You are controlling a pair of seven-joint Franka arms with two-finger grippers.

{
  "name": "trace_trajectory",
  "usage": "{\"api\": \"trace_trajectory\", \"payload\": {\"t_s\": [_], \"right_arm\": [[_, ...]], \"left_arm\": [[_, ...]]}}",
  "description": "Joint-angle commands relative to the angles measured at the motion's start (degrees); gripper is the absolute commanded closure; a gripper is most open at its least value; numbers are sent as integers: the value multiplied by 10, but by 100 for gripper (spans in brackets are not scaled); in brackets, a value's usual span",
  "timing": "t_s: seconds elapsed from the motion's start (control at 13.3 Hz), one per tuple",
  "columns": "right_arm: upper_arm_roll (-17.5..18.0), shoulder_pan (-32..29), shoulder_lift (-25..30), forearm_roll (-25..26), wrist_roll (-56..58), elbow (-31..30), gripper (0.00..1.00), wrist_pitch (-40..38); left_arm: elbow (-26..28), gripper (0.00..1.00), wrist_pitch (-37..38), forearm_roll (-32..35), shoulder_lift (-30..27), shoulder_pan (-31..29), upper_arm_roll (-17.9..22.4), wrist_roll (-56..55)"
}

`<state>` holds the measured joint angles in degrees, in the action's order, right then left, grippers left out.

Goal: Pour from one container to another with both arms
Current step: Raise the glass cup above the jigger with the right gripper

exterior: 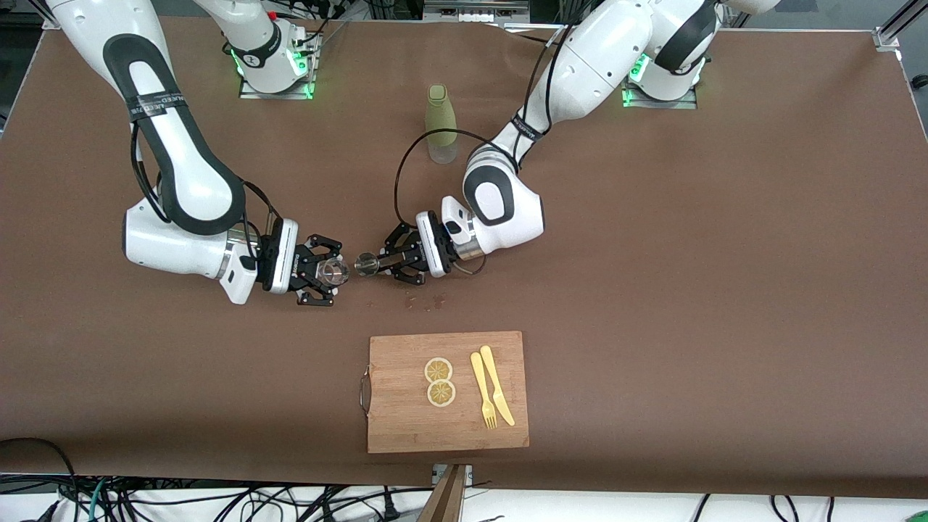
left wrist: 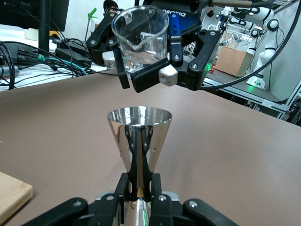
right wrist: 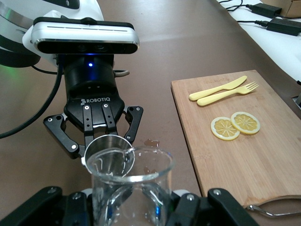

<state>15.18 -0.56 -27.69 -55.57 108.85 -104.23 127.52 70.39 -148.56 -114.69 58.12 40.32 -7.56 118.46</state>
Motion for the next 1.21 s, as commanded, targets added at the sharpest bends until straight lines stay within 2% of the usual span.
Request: {"api": "trace_trajectory", "payload": {"t_s": [0.0,0.23,0.45,0.83,1.13], "right_arm": [[4,4,20,18,-16,-15,96,0],[4,7,20,28,-19,-13,96,0],[4,10,20,70,-57,-9,96,0],[4,13,20,83,-65,-4,97,0],[20,18,21,164,-157,20,96,0]], "left_arm": [[-22,100,-9,-18,9,10,8,-2],[-22,100,-9,-18,9,10,8,-2],[-22,100,-9,-18,8,10,8,-2],[-22,100,-9,-18,8,10,7,-2],[-22,100,-9,-18,8,10,7,-2]]}}
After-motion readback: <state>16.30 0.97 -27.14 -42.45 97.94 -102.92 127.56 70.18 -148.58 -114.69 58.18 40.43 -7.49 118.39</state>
